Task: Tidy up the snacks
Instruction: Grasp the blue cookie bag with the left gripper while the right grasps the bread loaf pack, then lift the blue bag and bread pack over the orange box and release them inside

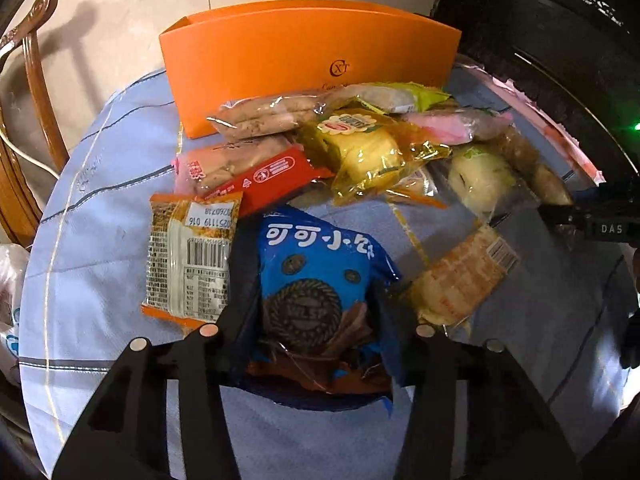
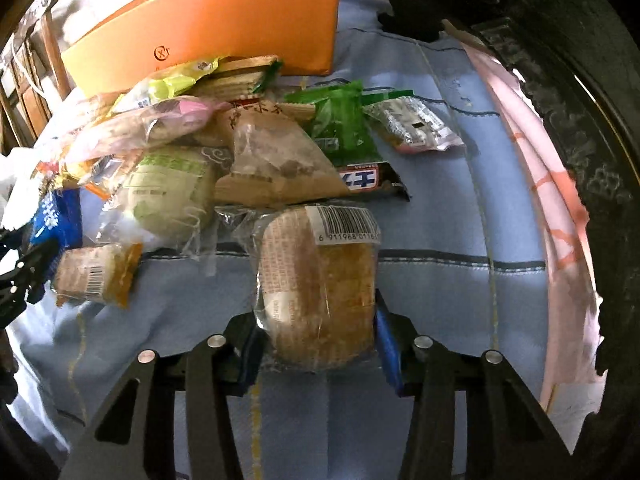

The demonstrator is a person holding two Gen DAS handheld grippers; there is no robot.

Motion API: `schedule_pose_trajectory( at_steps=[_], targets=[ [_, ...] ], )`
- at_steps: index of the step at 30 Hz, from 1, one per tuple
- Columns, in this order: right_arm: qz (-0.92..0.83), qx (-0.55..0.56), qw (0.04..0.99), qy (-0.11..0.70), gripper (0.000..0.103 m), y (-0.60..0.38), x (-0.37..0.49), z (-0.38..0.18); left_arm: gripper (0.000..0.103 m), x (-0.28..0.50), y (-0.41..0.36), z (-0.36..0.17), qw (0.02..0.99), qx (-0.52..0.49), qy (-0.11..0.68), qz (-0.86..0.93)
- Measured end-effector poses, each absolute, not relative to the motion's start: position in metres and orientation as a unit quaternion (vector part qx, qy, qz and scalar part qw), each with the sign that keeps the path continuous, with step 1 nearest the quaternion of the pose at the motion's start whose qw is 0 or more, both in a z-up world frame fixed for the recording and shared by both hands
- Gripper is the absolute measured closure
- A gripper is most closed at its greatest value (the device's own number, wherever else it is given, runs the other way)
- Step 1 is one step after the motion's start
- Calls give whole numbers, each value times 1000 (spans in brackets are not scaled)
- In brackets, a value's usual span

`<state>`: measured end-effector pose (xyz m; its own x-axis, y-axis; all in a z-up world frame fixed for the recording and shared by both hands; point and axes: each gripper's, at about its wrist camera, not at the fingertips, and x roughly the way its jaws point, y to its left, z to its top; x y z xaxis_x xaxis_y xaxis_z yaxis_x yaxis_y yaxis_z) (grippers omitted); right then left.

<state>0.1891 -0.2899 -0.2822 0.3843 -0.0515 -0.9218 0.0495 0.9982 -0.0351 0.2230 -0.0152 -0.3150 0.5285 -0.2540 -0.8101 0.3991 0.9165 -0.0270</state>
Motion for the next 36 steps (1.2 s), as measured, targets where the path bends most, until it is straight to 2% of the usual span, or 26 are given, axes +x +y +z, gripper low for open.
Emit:
schedule_pose_trajectory(
  at_steps=[3,4,5,6,7,9,12,13,14,16,24,36],
  targets=[
    [-28,1,830,556,55,-290,188,-283,52,222,-13,-316,871,85,446,-189],
    [-28,1,830,557,54,-293,190,-284,45,223,-16,-317,871,100,444,-187],
    [-29,2,829,558,54,-292,190,-285,29,223,-17,-319,872,113,442,-179],
    [-30,2,829,558,54,-291,190,-285,20,225,-18,-321,873,125,441,-165],
    [-30,3,829,559,54,-292,192,-286,6,228,-18,-323,873,127,444,-155],
    [-30,3,828,560,54,-290,193,-285,8,234,-13,-327,867,105,460,-156],
    [-27,1,828,561,54,-290,193,-285,35,229,-14,-322,871,107,447,-173],
    [-27,2,828,560,54,-290,190,-285,50,226,-17,-318,870,110,441,-190],
    [-28,3,828,560,54,-288,188,-284,53,226,-18,-316,869,109,442,-193],
    [-30,7,828,560,54,-288,188,-283,56,224,-17,-312,867,96,446,-200],
    [-19,11,837,547,54,-283,183,-269,56,207,-5,-274,880,49,419,-217],
    [0,29,874,485,55,-278,168,-206,56,203,10,-230,898,23,384,-211]
  ],
)
